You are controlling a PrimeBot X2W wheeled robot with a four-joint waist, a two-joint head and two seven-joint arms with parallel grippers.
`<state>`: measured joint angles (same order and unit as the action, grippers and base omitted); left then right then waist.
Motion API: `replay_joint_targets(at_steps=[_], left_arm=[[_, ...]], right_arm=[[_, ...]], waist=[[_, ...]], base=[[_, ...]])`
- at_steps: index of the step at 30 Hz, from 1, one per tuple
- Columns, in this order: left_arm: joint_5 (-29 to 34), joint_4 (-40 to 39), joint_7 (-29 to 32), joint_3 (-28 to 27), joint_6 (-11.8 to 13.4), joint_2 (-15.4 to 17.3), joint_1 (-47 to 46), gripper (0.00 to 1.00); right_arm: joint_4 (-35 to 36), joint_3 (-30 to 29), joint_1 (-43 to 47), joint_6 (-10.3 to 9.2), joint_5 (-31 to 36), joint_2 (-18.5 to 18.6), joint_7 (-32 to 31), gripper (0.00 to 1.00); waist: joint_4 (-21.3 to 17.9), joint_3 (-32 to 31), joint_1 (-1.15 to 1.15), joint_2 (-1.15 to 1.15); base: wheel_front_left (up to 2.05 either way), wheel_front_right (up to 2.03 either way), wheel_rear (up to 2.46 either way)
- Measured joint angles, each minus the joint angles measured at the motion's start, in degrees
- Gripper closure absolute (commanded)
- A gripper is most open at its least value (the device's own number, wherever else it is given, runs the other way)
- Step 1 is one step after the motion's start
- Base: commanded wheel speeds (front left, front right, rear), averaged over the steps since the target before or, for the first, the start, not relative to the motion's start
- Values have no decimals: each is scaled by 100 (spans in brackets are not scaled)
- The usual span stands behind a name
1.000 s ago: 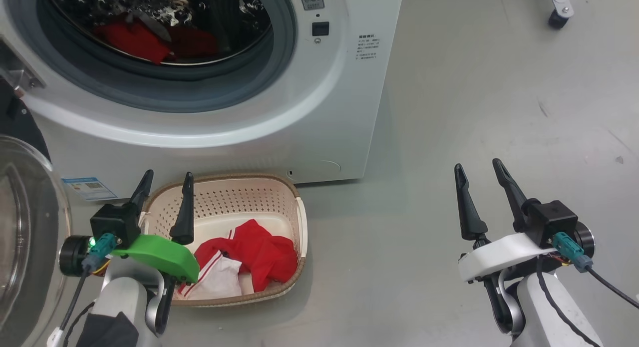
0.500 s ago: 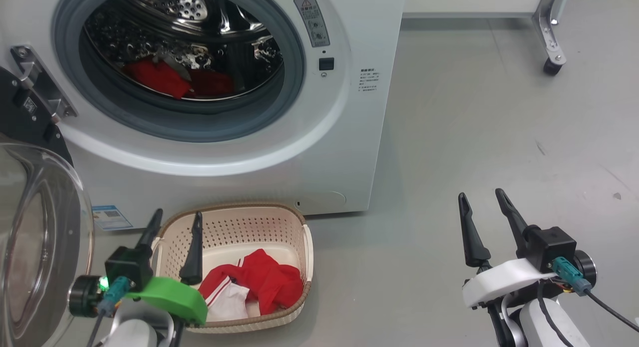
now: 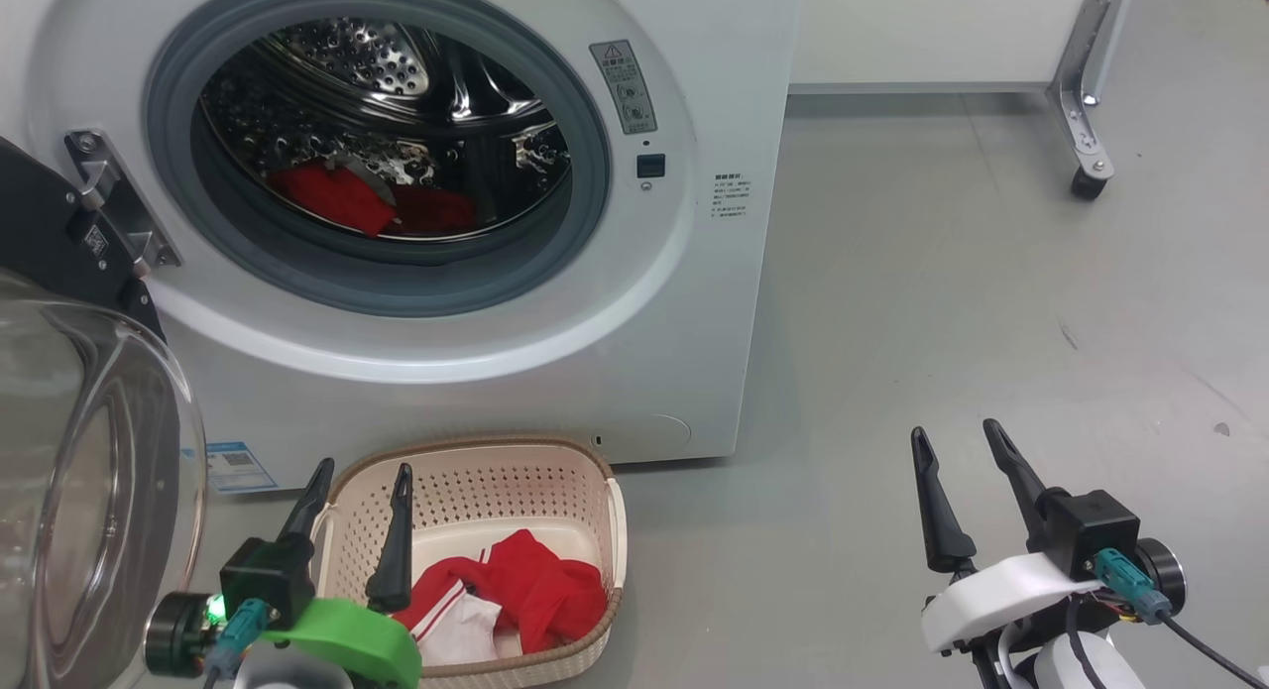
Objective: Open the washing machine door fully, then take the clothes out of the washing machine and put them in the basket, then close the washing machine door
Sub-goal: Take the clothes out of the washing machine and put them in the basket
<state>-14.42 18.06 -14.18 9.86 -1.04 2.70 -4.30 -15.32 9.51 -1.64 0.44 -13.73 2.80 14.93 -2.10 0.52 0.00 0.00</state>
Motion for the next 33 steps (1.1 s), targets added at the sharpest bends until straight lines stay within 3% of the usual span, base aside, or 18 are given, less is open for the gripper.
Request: replay_joint_targets(at_steps=[33], left_arm=[[49, -1027, 355, 34, 274, 11, 326, 0]], right_arm=[[225, 20, 66, 68, 70, -13, 0, 0]], waist=[[-22, 257, 0, 0]], base=[[0, 0, 0]])
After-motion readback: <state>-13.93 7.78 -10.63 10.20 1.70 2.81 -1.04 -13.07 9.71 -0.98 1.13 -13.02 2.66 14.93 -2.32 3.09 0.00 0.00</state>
